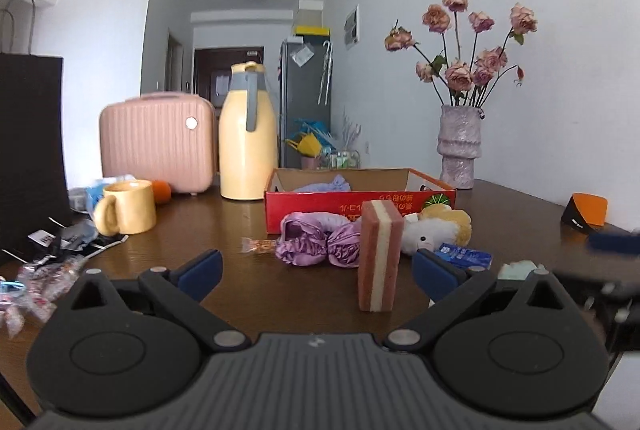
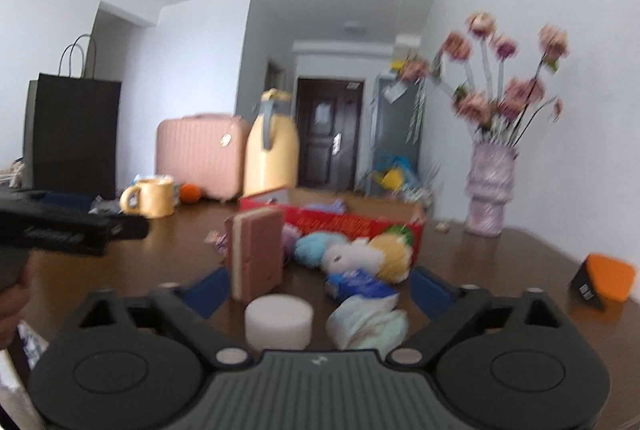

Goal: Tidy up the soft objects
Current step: 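Move the left tool back to the pink-and-cream sponge block, then close the left tool on the sponge block and lift it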

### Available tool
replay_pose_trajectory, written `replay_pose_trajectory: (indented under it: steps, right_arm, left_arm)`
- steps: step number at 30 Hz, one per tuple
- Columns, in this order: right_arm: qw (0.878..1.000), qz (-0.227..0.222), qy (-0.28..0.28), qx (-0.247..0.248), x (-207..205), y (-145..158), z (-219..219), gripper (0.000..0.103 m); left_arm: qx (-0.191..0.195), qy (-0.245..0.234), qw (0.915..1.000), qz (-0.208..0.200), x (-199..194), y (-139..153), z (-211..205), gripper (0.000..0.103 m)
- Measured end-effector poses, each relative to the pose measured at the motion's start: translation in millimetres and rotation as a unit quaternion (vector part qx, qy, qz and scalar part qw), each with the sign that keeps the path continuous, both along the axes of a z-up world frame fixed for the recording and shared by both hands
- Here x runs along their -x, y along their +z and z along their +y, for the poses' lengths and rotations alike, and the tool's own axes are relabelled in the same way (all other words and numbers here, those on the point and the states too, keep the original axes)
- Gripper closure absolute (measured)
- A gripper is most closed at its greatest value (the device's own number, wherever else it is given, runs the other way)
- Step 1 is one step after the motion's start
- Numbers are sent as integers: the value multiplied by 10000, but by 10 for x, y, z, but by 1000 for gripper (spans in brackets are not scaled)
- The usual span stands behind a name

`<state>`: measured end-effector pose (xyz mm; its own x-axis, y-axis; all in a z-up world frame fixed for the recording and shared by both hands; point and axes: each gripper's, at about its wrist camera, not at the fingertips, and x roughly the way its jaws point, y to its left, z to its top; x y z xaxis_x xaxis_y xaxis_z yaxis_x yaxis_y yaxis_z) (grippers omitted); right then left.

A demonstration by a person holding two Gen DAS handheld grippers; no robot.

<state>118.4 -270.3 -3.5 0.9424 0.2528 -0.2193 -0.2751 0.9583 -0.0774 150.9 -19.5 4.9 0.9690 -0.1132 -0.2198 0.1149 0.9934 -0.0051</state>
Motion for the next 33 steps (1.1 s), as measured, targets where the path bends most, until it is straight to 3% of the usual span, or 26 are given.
replay_pose_trajectory:
  steps: [2, 3, 5, 7, 10, 13, 14, 15, 17, 18, 19, 21, 23, 25, 27, 30, 33]
  right_arm:
    - [9993, 235, 264, -84, -102, -27, 36, 43]
    - [9982, 389, 417, -157, -156, -51, 62, 49]
    - [9932, 765, 791, -373, -302, -119, 118, 71]
    - [9869, 1109, 1039, -546, -459, -202, 184, 75]
    - [9821, 1384, 1169, -522, -667, -316, 320, 76]
    - [9825, 1582, 913, -353, -879, -407, 420, 76]
    - [9830, 1628, 783, -337, -943, -423, 423, 76]
    - [9835, 1680, 585, -321, -1012, -436, 409, 75]
    - [9851, 1672, 185, -347, -1120, -417, 329, 75]
    - [9851, 1657, 112, -443, -1170, -389, 274, 73]
    - [9844, 1669, 33, -556, -1209, -373, 220, 69]
    - [9837, 1632, -58, -746, -1258, -333, 146, 67]
    - [9848, 1551, -58, -775, -1267, -286, 146, 65]
    - [9859, 1477, 28, -790, -1259, -244, 182, 62]
    - [9869, 1438, 105, -727, -1257, -209, 237, 60]
    - [9843, 1512, 247, -876, -1245, -193, 296, 59]
    - [9766, 1640, 420, -1326, -1249, -200, 339, 57]
  left_arm:
    - [13, -72, 10000, 35, -130, 25, -45, 0]
    - [-19, -143, 9999, 9, -203, 42, -82, 0]
    - [-113, -235, 9996, 50, -352, 71, -164, 1]
    - [-130, -386, 9990, 200, -571, 112, -246, 5]
    - [-67, -551, 9975, 439, -906, 137, -358, 23]
    - [-121, -781, 9952, 571, -1167, 121, -460, 29]
    - [-194, -838, 9943, 627, -1234, 100, -501, 44]
    - [-273, -826, 9937, 700, -1294, 79, -533, 71]
    - [-271, -786, 9926, 890, -1367, 71, -521, 72]
    - [-34, -761, 9923, 979, -1377, 91, -452, 72]
    - [406, -788, 9898, 1118, -1378, 126, -330, 72]
    - [1627, -920, 9706, 1517, -1345, 155, -25, 71]
    - [2273, -846, 9552, 1694, -1286, 109, 183, 70]
    - [2020, -557, 9638, 1650, -1207, 53, 278, 60]
    - [1574, -378, 9724, 1680, -1169, -30, 349, 58]
    - [1342, -308, 9735, 1826, -1132, -134, 481, 58]
    - [1255, -465, 9747, 1793, -1146, -180, 526, 59]
